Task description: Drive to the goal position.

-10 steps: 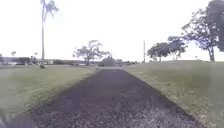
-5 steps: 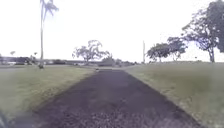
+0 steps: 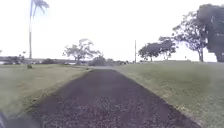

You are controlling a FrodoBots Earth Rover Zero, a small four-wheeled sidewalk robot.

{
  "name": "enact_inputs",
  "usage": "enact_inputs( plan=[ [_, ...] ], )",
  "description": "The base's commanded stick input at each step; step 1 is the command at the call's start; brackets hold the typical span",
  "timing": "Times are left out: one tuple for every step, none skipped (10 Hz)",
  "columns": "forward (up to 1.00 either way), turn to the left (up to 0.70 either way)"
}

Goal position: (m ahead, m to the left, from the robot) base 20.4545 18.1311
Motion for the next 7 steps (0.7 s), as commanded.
enact_inputs(
  plan=[
    [0.5, 0.0],
    [0.5, 0.0],
    [0.5, 0.0],
    [0.5, 0.0],
    [0.5, 0.0],
    [0.5, 0.0],
    [0.5, 0.0]
  ],
)
